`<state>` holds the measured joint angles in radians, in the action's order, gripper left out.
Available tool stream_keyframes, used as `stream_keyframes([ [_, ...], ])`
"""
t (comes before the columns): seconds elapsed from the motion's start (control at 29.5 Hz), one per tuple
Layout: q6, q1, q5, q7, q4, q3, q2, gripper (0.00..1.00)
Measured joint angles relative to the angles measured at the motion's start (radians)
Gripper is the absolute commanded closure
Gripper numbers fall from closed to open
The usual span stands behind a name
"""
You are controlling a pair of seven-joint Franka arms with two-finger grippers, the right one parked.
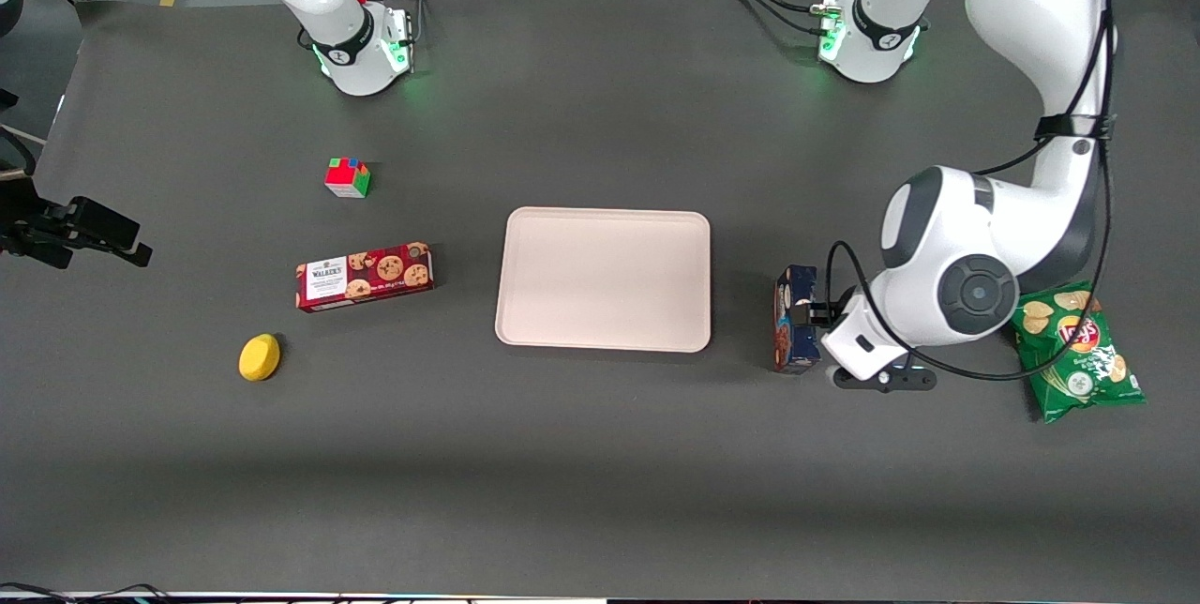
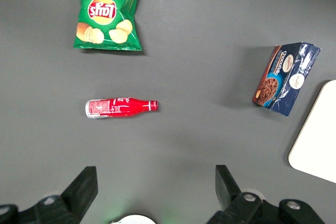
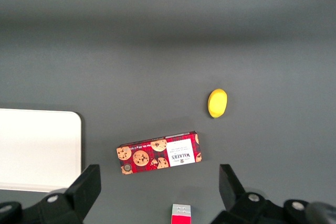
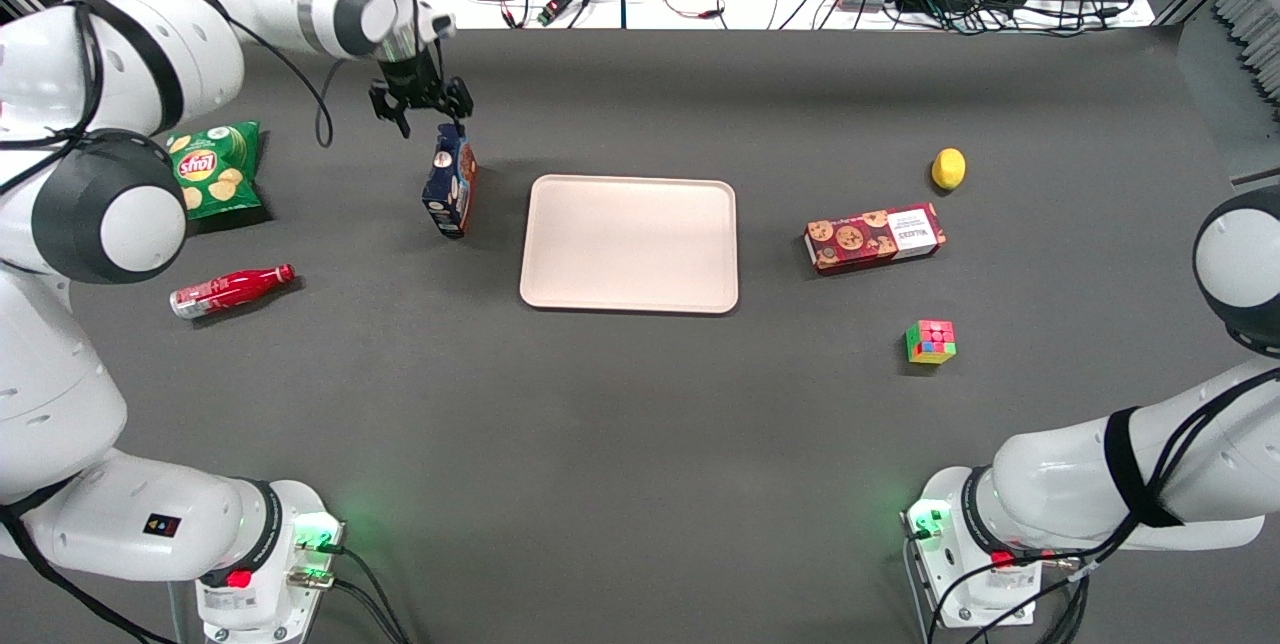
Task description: Place cookie box on tray
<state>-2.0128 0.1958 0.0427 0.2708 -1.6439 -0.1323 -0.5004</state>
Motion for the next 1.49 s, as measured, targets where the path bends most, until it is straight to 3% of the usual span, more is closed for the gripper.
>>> stream_keyframes([
  [0.24, -0.124, 0.006, -0.041, 0.008, -0.12, -0.014, -0.001, 0.02],
  [0.27, -0.138, 0.006, -0.048, 0.008, -0.133, -0.014, -0.001, 0.1],
  [0.31, -0.151, 0.006, -0.053, 0.008, -0.146, -0.014, -0.001, 0.25],
  [0.41, -0.182, 0.006, -0.059, 0.008, -0.177, -0.014, -0.001, 0.78],
  [0.47, -0.188, 0.006, -0.06, 0.015, -0.189, -0.014, -0.001, 1.0],
  [0.95, -0.151, 0.001, -0.059, 0.089, -0.176, -0.013, 0.034, 1.0],
  [1.25, 0.158, -0.003, -0.044, 0.127, 0.036, -0.013, 0.093, 1.0],
  [1.49, 0.363, -0.003, 0.042, 0.189, 0.193, -0.048, 0.148, 1.0],
])
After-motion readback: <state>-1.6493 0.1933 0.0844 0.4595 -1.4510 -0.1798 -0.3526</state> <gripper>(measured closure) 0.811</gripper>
